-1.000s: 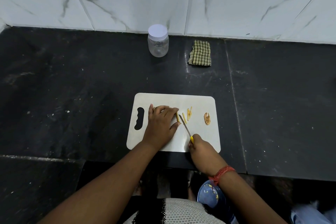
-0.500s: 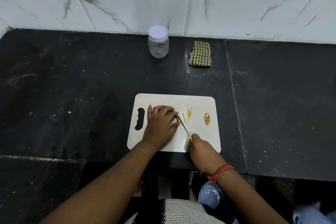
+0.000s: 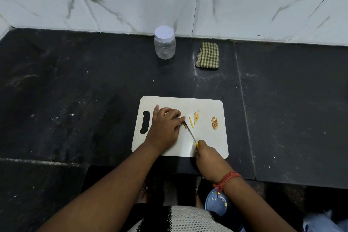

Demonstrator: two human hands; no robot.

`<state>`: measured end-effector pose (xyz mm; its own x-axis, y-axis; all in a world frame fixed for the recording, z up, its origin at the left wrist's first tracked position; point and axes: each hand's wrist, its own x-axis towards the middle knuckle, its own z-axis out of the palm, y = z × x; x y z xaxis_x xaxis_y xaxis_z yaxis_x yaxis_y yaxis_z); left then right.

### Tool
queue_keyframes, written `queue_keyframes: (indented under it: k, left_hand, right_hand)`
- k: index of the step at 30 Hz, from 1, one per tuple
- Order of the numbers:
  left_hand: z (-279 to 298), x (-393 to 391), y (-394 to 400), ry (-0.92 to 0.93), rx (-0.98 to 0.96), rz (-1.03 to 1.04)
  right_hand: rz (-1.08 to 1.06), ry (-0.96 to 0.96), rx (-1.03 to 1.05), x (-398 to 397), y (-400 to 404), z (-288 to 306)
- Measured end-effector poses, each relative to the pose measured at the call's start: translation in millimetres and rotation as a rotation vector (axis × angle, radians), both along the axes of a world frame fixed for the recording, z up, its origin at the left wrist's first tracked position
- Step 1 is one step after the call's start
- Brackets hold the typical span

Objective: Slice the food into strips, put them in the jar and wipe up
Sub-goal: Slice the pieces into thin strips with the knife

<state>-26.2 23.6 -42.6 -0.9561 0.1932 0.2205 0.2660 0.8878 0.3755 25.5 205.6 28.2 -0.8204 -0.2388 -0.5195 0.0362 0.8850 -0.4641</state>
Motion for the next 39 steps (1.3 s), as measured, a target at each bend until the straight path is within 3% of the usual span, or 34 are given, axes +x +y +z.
queue_keyframes:
  k: [11,19,27,35,39]
  left_hand:
    - [2.1,-3.2,2.5,-0.021,0.099,0.066]
    - [11.7,-8.3,3.7,-0.018,0.012,0.060]
    - [22.7,-12.3,8.5,-0.017,-0.218,0.037]
    - [20.2,-5.6,7.7,-0.037,0.028,0.183]
    - [18.7,-3.3,0.4,-0.091,-0.016,0.095]
  right_hand:
    - [-0.027,0.026,-0.033,0.8,3.2,-4.4]
    - [-0.045,0.011,-0.074,-3.2,6.1,-0.4]
    - [-0.107,0.000,-0.103,-9.5,10.5,4.9]
    - [-0.120,-0.017,-0.125,-11.2,10.8,8.5]
    - [-0.121,-0.035,-0.140,-11.2,9.3,8.3]
